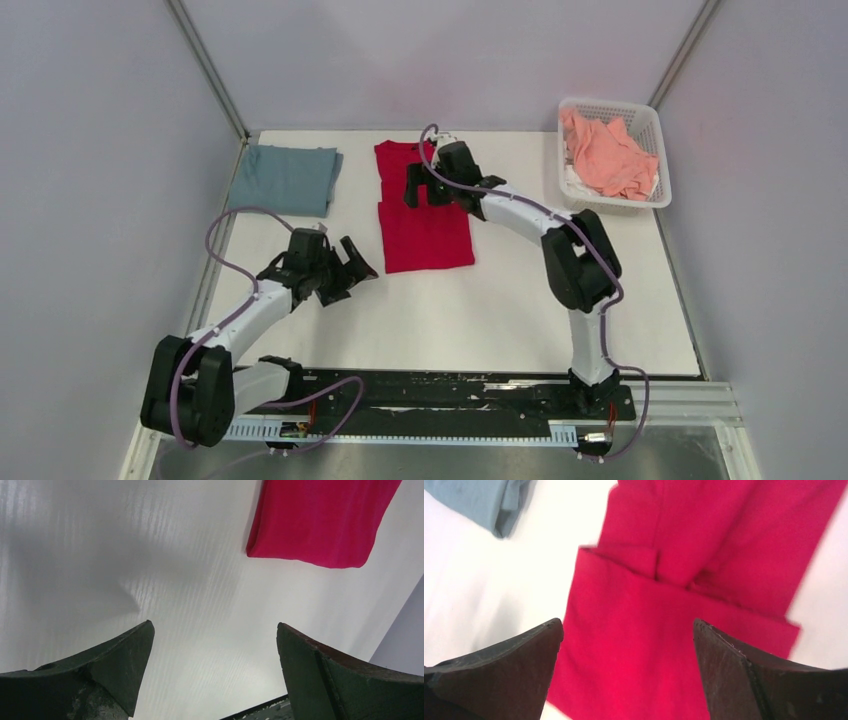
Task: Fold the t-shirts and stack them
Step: Fold the folded rectangular tshirt in 1/3 of the way, then grab one side of the 2/3 rectangular tshirt with both arms
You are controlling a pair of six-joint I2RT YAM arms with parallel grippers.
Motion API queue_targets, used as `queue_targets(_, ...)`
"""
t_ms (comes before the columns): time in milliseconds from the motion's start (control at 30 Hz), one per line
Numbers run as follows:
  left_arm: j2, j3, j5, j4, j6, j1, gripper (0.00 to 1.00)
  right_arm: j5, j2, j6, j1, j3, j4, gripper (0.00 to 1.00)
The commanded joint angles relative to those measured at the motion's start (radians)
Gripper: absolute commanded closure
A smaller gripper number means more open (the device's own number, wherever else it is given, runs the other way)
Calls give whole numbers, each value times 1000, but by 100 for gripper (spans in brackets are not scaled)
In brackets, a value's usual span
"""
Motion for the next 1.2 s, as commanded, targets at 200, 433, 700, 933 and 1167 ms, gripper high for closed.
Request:
queue_targets(200, 262, 124, 55, 185, -38, -27, 7, 48, -555, 163, -96, -604, 26, 0)
queue_targets(433, 450, 212, 101, 251, -51, -38, 32, -5, -639, 220, -178, -794, 50, 0)
queue_targets(700, 545, 227, 133, 289, -62, -48, 57, -54, -567, 242, -196, -774, 55, 0)
queue_targets(933, 596, 262, 131, 276, -49, -55, 93, -135, -505, 263, -195, -759, 77, 7)
queue_targets(1167, 588, 261, 115, 270, -39, -57, 100, -214, -409, 272, -196, -721, 93, 31)
